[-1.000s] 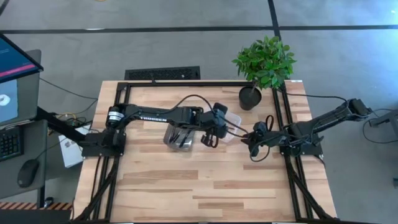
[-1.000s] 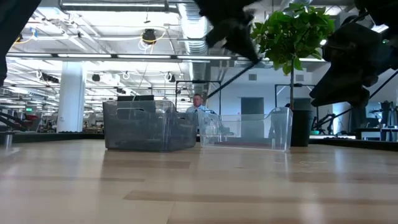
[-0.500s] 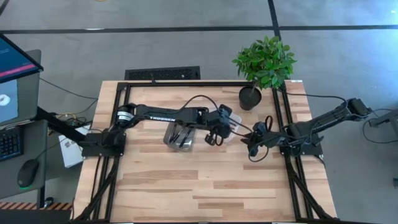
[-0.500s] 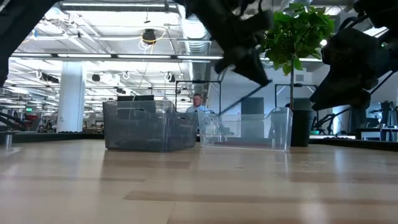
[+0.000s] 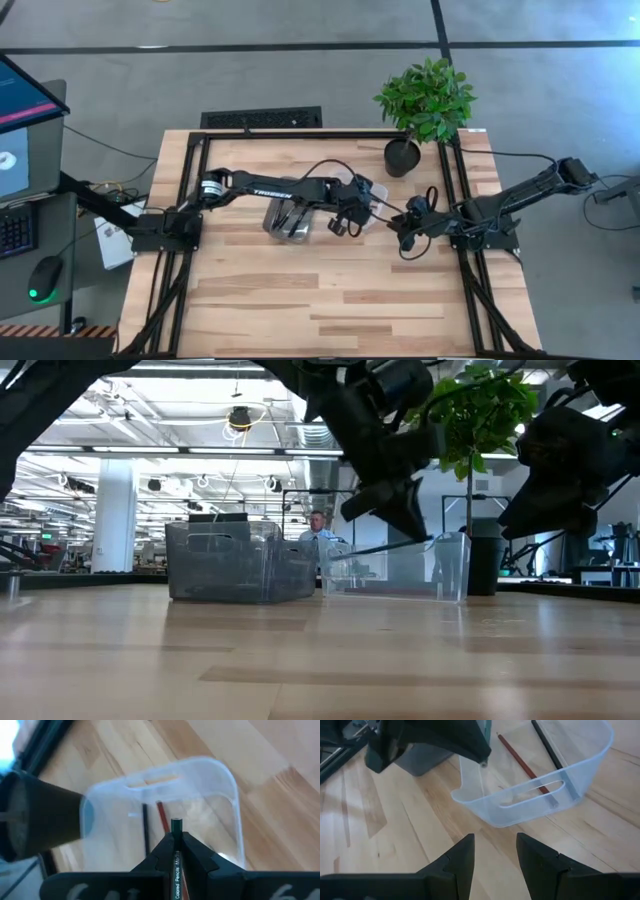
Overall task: Sort pens & pencils
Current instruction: Put the green colored pencil into the transparent bin
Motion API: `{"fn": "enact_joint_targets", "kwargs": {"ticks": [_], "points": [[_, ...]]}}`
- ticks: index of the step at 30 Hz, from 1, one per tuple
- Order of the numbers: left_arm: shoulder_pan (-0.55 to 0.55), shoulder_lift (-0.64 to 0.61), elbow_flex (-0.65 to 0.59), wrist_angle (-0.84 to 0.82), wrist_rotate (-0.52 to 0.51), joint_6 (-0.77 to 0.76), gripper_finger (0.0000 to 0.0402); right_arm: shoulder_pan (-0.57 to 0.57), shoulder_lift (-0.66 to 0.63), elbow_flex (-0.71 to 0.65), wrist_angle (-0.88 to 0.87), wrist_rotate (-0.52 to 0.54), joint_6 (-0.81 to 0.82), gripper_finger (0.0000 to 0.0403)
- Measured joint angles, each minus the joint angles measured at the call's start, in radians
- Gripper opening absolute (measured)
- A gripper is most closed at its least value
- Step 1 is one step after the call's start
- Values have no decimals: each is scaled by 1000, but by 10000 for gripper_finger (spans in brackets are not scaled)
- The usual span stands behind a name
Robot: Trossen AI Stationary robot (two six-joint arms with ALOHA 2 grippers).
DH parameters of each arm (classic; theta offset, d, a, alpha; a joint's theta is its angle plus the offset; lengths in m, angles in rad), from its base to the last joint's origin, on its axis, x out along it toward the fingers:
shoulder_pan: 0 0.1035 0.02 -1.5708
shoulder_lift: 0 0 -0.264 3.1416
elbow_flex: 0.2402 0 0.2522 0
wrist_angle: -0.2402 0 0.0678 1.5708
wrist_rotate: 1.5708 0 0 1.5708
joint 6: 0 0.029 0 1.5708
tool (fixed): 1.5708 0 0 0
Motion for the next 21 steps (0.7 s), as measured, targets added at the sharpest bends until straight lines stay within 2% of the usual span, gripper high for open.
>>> {"fn": "enact_joint_targets", "kwargs": {"ticks": [13,21], "points": [[-2,6,-1,13,-107,-25,19,0,0,0,-5,-2,1,170],[-2,6,-1,14,-109,-16,43,0,0,0,-7,-4,1,170]]}}
